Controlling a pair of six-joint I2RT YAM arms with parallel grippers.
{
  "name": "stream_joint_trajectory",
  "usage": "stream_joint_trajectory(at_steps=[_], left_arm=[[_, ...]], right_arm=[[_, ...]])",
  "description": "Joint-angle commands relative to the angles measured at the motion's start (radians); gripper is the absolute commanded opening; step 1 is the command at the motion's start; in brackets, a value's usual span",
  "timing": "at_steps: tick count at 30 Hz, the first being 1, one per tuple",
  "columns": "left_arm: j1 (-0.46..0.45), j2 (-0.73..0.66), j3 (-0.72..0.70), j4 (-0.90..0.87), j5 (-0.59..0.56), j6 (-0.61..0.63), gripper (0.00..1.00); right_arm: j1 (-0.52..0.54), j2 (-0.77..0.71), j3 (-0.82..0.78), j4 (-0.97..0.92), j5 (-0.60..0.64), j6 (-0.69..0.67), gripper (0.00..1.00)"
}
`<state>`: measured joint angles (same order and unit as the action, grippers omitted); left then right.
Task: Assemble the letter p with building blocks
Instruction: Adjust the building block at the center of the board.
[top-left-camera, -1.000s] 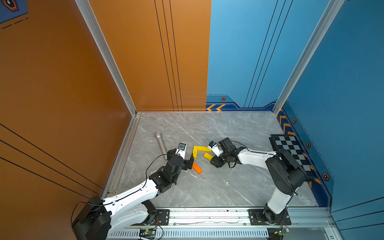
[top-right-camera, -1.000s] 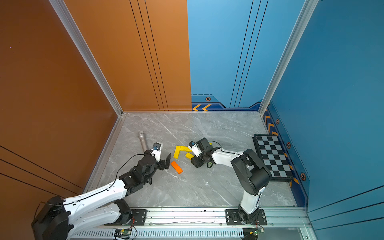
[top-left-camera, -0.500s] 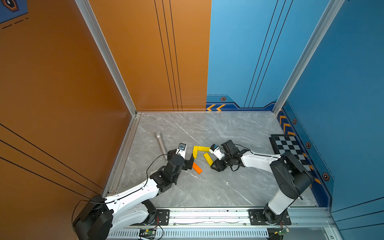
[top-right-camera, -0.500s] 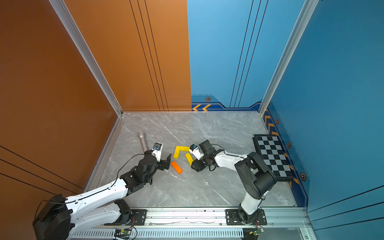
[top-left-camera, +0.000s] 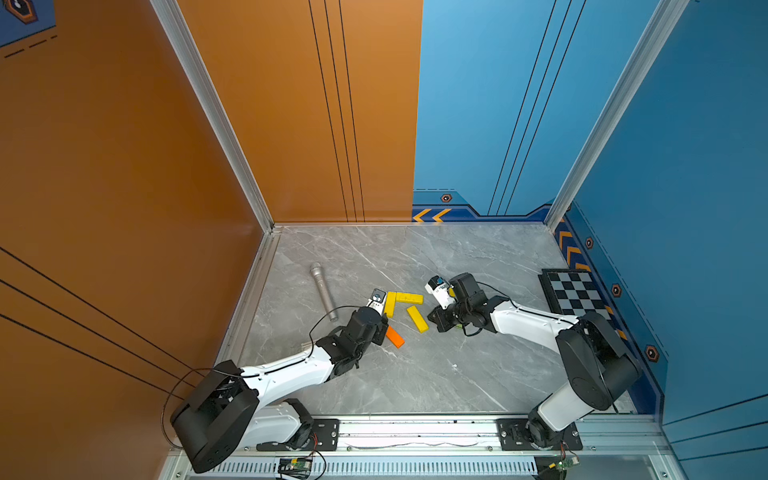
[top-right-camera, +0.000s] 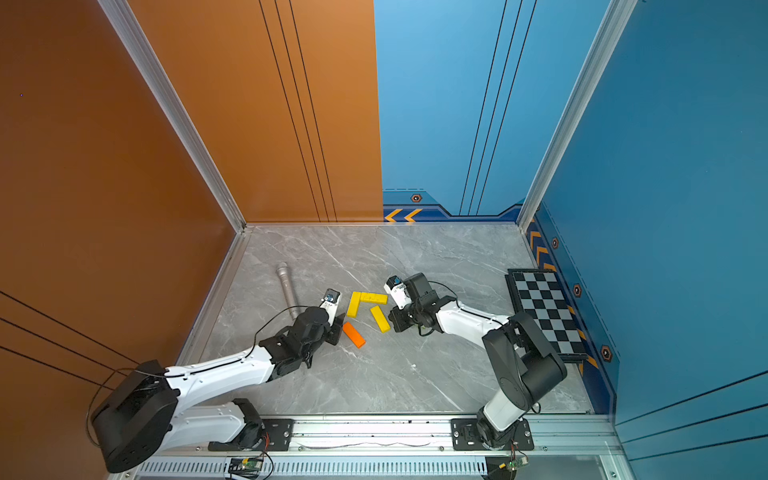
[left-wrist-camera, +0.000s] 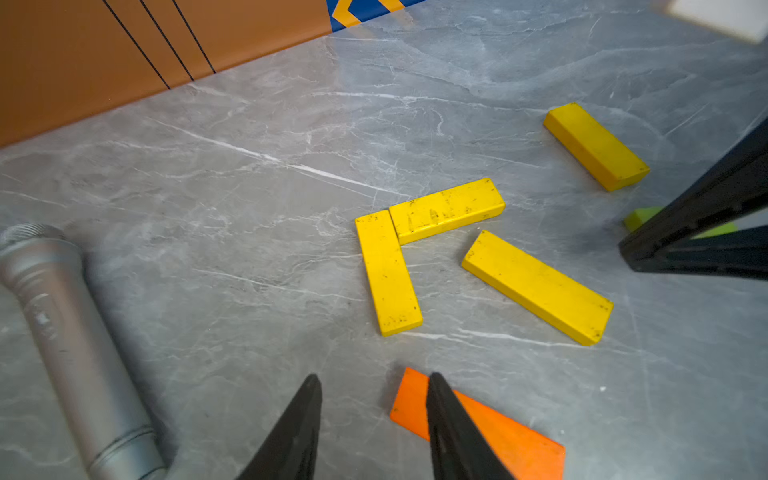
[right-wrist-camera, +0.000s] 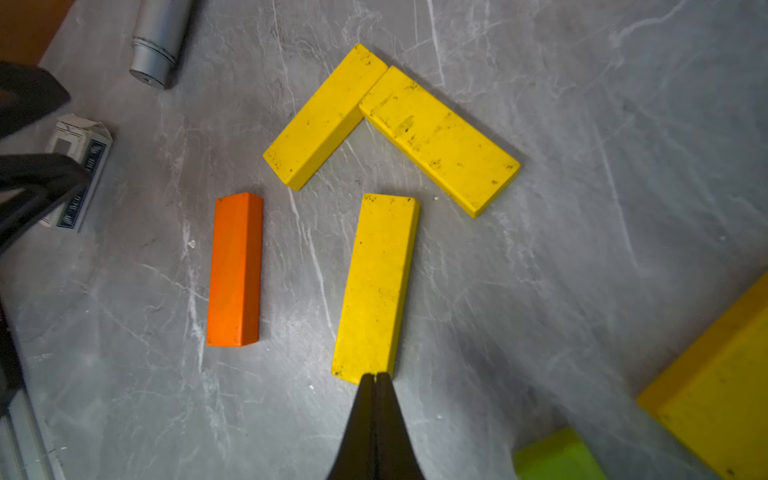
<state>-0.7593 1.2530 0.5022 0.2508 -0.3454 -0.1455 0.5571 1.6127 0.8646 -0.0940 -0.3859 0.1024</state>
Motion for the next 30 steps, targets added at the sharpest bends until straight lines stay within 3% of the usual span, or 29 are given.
stream_joint_trajectory(at_steps=[1,6,10,16,30], left_arm=[[-0.004,0.021,0.041,0.051,0.102,-0.021,0.33],[-0.001,0.095,0.110,0.053,0.217,-0.033,0.11],[-0.001,0.168,0.156,0.053,0.273,-0.064,0.01],[-0.015,0.236,0.192,0.053,0.307,-0.076,0.00],[-0.057,0.307,0.194,0.050,0.233,-0.110,0.00]], right_arm=[[0.004,0.000,0.029,-0.013,0.034,0.044,0.00],[0.008,0.009,0.018,0.027,0.040,0.073,0.00],[0.003,0.020,0.017,0.033,0.062,0.097,0.00],[-0.002,0.043,0.019,0.056,0.064,0.124,0.00],[-0.007,0.077,0.000,0.109,0.061,0.143,0.00]])
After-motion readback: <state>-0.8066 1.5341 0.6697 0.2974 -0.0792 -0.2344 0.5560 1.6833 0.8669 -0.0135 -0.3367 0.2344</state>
